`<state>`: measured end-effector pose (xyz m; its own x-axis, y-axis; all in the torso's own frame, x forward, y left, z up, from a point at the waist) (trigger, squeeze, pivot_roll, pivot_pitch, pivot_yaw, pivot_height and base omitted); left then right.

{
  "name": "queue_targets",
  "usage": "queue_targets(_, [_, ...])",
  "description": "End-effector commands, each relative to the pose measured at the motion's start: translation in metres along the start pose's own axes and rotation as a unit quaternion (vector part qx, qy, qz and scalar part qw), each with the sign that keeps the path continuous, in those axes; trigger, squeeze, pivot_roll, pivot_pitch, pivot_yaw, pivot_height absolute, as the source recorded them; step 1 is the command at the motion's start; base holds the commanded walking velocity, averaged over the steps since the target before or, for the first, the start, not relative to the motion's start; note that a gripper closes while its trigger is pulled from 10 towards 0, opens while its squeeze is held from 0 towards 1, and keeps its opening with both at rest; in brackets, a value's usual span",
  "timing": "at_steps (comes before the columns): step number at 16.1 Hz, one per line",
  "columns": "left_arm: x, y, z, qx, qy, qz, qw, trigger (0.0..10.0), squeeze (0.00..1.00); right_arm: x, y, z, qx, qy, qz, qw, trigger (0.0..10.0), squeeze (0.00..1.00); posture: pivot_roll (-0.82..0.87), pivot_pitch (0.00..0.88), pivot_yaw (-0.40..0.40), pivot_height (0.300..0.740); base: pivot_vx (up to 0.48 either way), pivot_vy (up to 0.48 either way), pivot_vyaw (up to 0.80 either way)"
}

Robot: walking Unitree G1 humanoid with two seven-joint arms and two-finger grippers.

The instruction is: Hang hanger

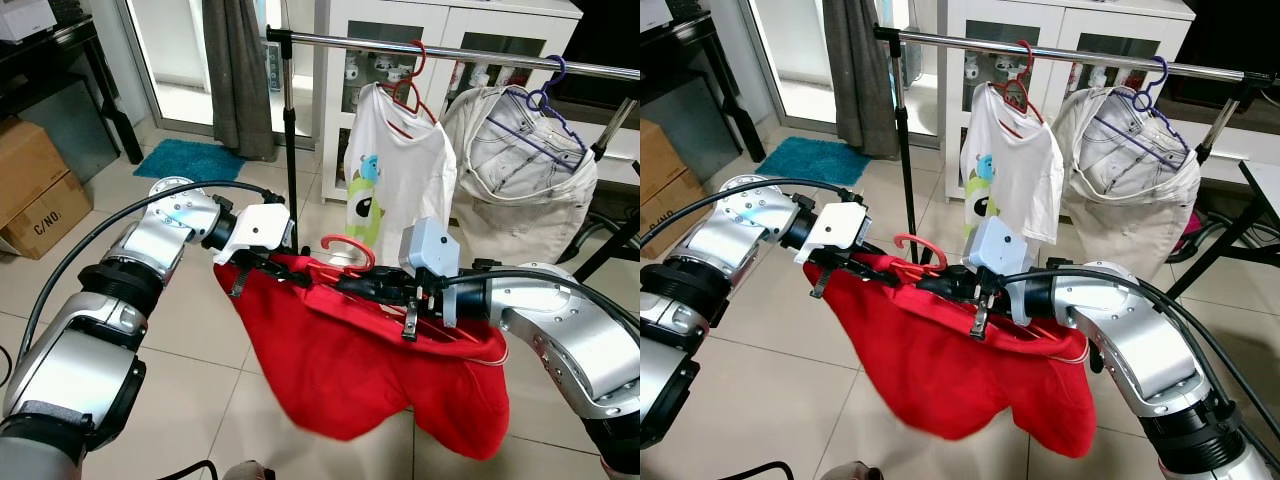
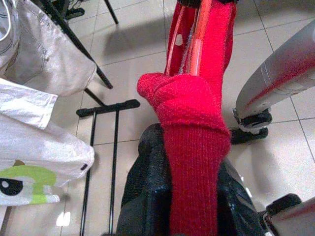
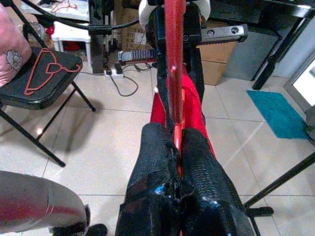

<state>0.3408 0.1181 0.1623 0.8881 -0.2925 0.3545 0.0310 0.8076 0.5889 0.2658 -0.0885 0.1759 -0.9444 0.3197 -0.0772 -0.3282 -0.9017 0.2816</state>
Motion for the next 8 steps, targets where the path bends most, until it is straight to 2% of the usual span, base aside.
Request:
queue_targets(1, [0.003,0.005,0.002,-0.014,0.005,0.018,1.000,0.0,0.00,0.001,0.000,0.021,-0.037,0.022,0.015,0.999,10.0,0.00,-0.12,0.000,0.013,0.740,0.000,0.000,0.00])
queue_targets(2, [0.002,0.006,0.002,-0.016,0.006,0.018,1.000,0.0,0.00,-0.001,0.001,0.022,-0.043,0.014,0.010,0.999,10.0,0.19,-0.12,0.000,0.013,0.740,0.000,0.000,0.00])
queue_targets(3, [-0.001,0.007,0.001,-0.018,0.011,0.015,1.000,0.0,0.00,-0.004,0.002,0.024,-0.051,0.003,0.001,0.999,10.0,1.00,-0.12,0.000,0.013,0.740,0.000,0.000,0.00])
queue_targets(8, [-0.007,0.010,-0.009,-0.011,0.040,0.036,0.998,0.0,0.00,-0.022,0.019,0.025,-0.051,0.010,-0.047,0.998,10.0,1.00,-0.12,0.000,0.017,0.740,0.000,0.000,0.00])
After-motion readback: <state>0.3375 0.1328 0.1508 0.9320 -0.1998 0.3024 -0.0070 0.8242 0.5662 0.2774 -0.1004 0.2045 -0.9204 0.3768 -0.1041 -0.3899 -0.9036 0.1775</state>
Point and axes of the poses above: a point about 5 cm out from each wrist's last joint towards the gripper, its own y axis pointing back from the gripper into the wrist, its own z axis along the axis of the wrist's last joint, x = y × z, the point moved 3 cm from there along -y, pointing out of the wrist towards the gripper, and after that the axes turned 5 degrees about -y, right-handed, at the moved point
